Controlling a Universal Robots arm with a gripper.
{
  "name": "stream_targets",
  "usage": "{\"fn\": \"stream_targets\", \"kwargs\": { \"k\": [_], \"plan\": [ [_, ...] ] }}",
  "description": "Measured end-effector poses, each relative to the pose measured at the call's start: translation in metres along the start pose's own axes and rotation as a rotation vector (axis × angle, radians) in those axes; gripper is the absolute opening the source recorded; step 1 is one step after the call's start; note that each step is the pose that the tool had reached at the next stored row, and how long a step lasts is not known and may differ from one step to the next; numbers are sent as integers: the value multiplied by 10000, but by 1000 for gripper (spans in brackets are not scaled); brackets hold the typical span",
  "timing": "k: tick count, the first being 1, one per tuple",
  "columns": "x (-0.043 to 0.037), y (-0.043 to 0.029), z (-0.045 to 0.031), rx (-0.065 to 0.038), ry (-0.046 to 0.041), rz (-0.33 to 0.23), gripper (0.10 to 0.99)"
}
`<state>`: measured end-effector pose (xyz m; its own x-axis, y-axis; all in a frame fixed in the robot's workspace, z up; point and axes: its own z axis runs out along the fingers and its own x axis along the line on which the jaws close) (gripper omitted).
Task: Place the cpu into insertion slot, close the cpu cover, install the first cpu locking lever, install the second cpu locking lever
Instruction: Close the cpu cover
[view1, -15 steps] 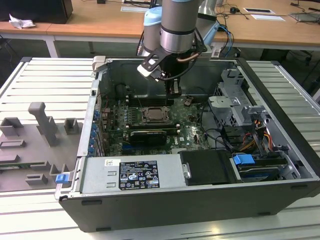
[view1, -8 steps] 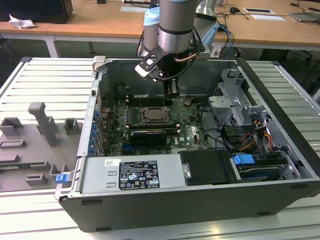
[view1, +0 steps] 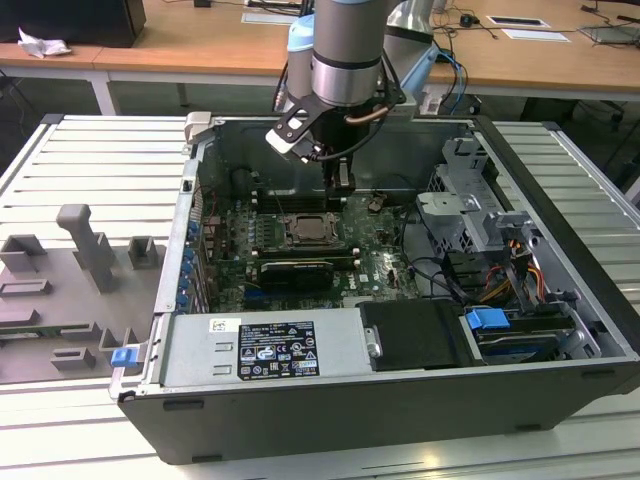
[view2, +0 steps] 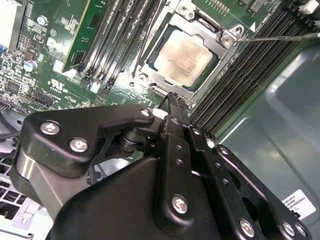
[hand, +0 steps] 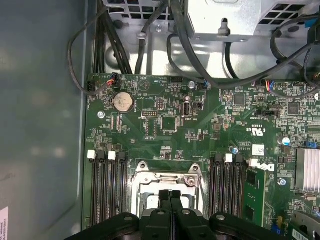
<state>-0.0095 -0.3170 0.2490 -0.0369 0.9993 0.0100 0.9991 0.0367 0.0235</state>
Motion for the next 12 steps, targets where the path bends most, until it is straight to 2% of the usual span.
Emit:
{"fn": "stream_targets", "kwargs": {
  "k": [12],
  "plan": [
    [-5, -87, 20, -1, 7, -5, 106]
  ]
}}
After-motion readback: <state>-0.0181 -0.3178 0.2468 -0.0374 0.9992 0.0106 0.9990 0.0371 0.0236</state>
